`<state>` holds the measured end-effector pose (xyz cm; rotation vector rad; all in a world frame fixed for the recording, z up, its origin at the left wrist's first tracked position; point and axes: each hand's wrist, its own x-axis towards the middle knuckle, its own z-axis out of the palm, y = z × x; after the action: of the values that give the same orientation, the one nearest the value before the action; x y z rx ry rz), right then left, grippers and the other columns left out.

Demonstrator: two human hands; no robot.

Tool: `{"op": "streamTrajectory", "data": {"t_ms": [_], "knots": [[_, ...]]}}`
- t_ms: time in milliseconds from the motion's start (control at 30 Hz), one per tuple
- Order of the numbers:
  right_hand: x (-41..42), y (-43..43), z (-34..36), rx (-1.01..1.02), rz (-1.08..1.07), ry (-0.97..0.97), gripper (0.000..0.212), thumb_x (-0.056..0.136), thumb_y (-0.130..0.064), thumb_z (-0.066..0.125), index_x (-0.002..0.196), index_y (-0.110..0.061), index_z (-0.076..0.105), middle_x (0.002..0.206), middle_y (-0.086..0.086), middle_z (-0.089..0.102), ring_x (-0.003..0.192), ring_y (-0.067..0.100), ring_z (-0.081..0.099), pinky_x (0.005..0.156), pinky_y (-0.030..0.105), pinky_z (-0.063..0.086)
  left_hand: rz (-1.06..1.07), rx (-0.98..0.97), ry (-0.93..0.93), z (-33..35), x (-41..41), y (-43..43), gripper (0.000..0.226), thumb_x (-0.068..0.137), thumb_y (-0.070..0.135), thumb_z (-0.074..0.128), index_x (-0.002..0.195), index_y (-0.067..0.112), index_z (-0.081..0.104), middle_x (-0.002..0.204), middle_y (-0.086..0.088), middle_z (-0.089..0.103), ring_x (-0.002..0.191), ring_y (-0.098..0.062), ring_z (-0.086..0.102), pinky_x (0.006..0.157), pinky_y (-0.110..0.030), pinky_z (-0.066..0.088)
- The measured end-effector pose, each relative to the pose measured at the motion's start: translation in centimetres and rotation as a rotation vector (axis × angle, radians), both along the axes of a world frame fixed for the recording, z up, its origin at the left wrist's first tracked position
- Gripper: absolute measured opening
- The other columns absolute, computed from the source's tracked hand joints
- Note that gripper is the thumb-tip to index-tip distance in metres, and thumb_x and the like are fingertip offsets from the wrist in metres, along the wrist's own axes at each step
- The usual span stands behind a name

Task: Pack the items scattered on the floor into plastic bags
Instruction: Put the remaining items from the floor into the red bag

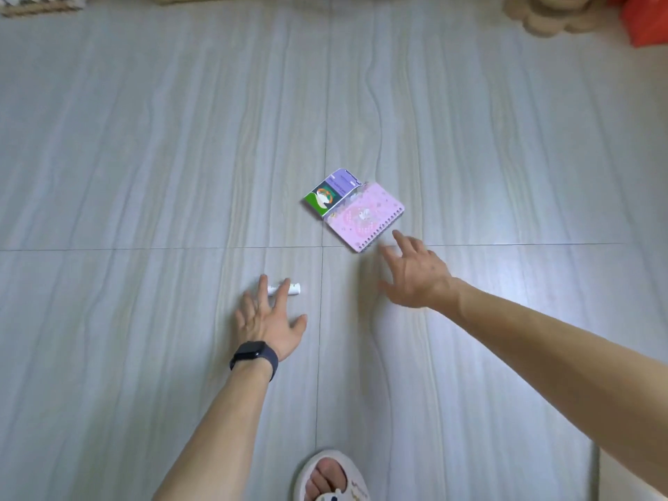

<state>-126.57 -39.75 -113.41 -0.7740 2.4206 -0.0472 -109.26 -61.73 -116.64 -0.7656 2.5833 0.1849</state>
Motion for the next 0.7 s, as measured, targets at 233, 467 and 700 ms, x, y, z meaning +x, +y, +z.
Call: {"op": "streamTrajectory", "data": {"t_ms": [233, 467, 700], "knots": [[-5.0, -4.5, -2.3, 0.094, -0.195, 0.05, 0.127, 0.062, -0.096, 0.043, 0.157, -0.026, -0.004, 0.161, 0.022, -0.019, 0.15, 0.041, -0.013, 0.12, 0.055, 0.007, 0.148, 0.072, 0.135, -1.9, -2.8, 0.0, 0.046, 0.093, 0.042, 0.052, 0.132, 0.018, 0.048, 0.147, -0.007, 0.033, 0.127, -0.036, 0.031, 0.1, -0.045, 0.038], [-5.4, -5.5, -4.1, 0.145, -0.23, 0.109, 0.127, 0.064, -0.097, 0.035, 0.155, -0.016, 0.002, 0.162, 0.025, -0.008, 0.151, 0.038, -0.005, 0.115, 0.06, 0.014, -0.081, 0.005, 0.124, -1.6, -1.2, 0.7, 0.029, 0.096, 0.031, 0.053, 0.118, 0.011, 0.055, 0.143, -0.007, 0.042, 0.116, -0.029, 0.051, 0.087, -0.039, 0.045], [-1.7, -5.8, -3.8, 0.171, -0.304, 0.147, 0.119, 0.068, -0.083, 0.048, 0.146, 0.002, 0.019, 0.15, 0.034, 0.018, 0.139, 0.046, 0.021, 0.107, 0.052, 0.033, -0.138, 0.058, 0.048, 0.1, -0.9, 1.6, 0.026, 0.101, 0.035, 0.041, 0.117, 0.015, 0.049, 0.127, 0.001, 0.048, 0.105, -0.021, 0.054, 0.079, -0.031, 0.043]]}}
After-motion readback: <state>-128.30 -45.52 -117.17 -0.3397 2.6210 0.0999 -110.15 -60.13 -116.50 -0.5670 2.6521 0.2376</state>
